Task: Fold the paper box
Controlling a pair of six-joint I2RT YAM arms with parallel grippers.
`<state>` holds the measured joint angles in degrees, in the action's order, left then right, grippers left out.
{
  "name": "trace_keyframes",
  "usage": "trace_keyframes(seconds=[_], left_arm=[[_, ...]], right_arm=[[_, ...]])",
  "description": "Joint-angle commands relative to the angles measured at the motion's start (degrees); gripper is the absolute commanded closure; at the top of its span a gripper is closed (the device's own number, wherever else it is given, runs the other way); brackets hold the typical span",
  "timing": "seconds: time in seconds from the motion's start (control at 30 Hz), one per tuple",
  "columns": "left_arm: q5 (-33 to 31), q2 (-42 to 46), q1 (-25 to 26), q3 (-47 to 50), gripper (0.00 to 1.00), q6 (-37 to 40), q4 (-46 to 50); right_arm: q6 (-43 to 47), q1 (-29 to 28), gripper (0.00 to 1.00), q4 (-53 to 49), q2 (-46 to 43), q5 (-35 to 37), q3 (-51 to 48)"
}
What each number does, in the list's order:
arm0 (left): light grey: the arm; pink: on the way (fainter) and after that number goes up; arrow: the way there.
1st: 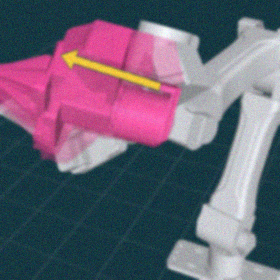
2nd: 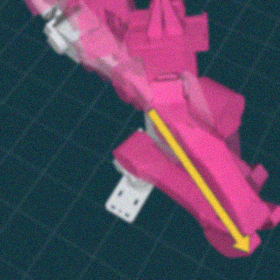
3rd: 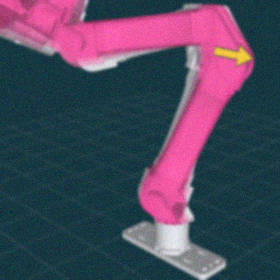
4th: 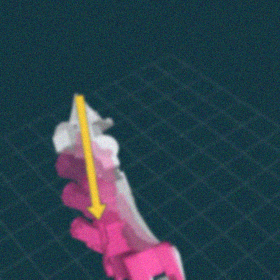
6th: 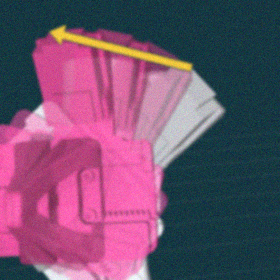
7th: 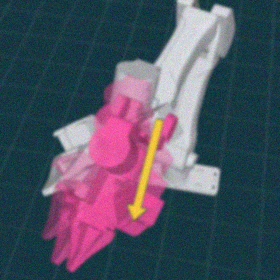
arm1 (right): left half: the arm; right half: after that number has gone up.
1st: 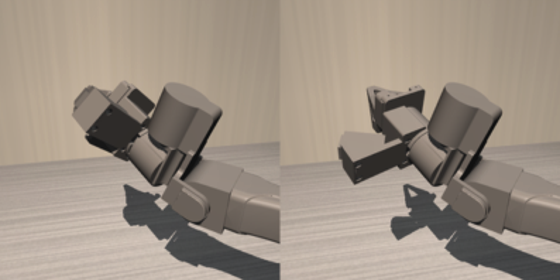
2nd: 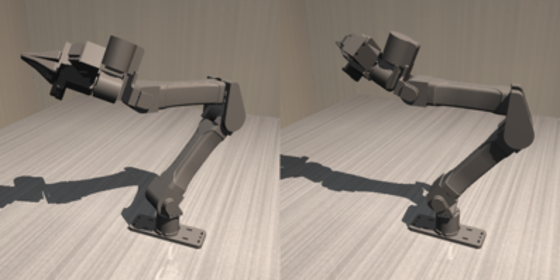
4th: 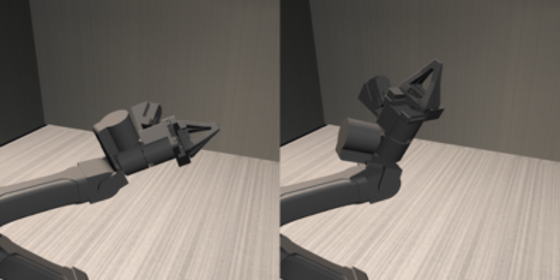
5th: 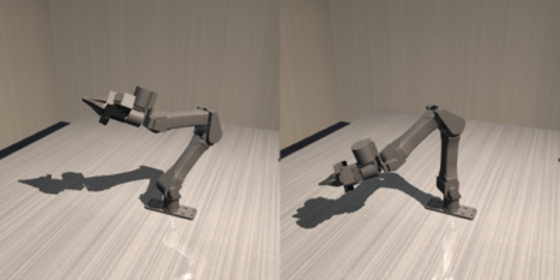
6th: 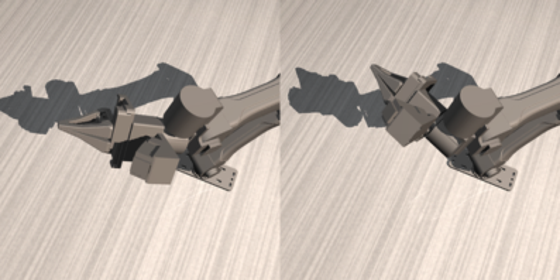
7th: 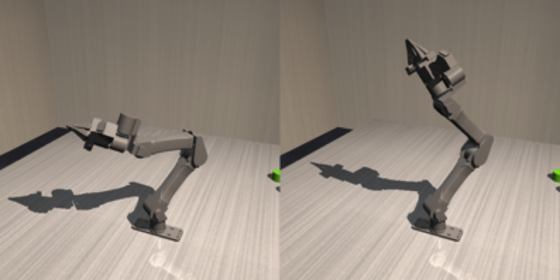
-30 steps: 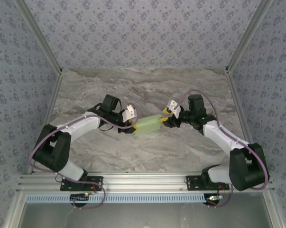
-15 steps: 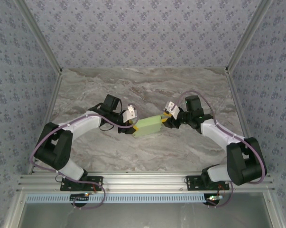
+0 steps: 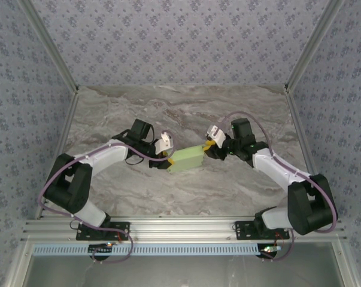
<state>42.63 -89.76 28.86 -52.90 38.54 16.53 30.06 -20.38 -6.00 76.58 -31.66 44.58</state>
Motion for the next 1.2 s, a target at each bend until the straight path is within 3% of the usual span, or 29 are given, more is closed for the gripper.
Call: trace_keyframes(seconds=[0.0, 0.33, 0.57, 1.17], left_arm=[[0.88, -0.49, 0.03, -2.10, 0.57, 1.12, 0.16], [0.19, -0.16, 0.22, -2.20, 0.56, 0.58, 0.17], [-0.25, -0.11, 0.32, -2.23, 0.56, 0.44, 0.15], [-0.97, -0.51, 0.56, -2.82, 0.56, -0.09, 0.32]], right_arm=[[-3.71, -1.39, 0.66, -4.78, -1.84, 3.82, 2.77], [-5.56, -2.21, 0.69, -9.37, -2.28, 9.83, 5.60], [-6.02, -2.27, 0.68, -10.05, -0.24, 9.04, 6.23], [-10.37, -3.66, 0.90, -9.36, 2.15, 9.71, 7.70]])
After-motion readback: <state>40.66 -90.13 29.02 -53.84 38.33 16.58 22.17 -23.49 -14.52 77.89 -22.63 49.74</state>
